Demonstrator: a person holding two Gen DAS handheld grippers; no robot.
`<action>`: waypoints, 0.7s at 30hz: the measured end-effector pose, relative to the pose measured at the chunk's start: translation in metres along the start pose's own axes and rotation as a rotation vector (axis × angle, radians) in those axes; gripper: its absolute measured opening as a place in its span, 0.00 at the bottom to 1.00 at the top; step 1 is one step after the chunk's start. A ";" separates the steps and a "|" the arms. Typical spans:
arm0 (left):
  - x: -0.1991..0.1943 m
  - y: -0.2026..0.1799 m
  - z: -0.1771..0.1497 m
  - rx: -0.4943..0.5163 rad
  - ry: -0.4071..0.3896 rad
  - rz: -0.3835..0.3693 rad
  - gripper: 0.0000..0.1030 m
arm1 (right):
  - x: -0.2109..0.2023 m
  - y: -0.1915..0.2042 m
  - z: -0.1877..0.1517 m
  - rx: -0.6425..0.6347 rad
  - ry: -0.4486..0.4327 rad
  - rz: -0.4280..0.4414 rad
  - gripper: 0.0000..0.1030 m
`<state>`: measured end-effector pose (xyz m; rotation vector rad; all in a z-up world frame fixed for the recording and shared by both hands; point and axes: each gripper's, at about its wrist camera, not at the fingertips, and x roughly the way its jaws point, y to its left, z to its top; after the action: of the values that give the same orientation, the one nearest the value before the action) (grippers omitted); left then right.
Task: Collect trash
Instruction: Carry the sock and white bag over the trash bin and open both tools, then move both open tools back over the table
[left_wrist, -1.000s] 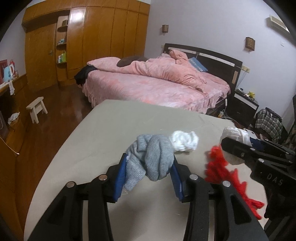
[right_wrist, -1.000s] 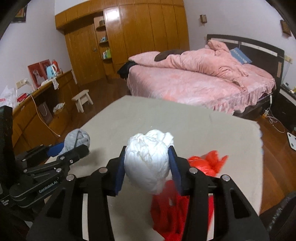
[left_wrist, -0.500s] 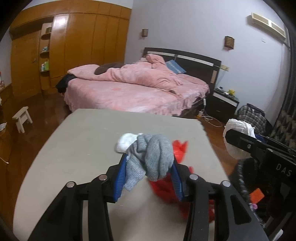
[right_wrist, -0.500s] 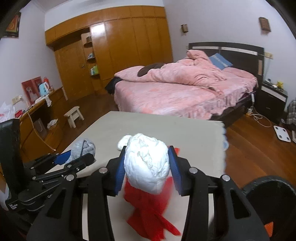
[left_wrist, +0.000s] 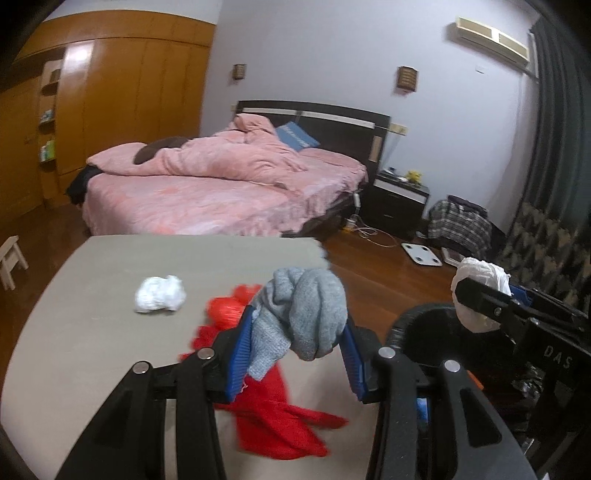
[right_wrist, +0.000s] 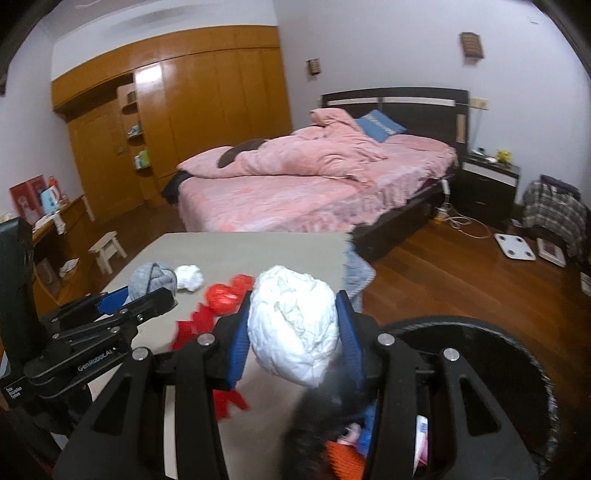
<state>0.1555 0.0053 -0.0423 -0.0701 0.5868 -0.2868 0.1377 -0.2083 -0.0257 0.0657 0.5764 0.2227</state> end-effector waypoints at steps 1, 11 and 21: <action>0.003 -0.009 -0.001 0.009 0.005 -0.015 0.43 | -0.005 -0.009 -0.003 0.008 -0.001 -0.017 0.41; 0.025 -0.090 -0.009 0.100 0.035 -0.157 0.43 | -0.037 -0.076 -0.038 0.082 0.009 -0.152 0.41; 0.045 -0.158 -0.023 0.172 0.056 -0.279 0.43 | -0.062 -0.130 -0.061 0.148 0.008 -0.258 0.41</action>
<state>0.1400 -0.1584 -0.0626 0.0225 0.6064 -0.6110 0.0786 -0.3491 -0.0603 0.1329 0.6023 -0.0707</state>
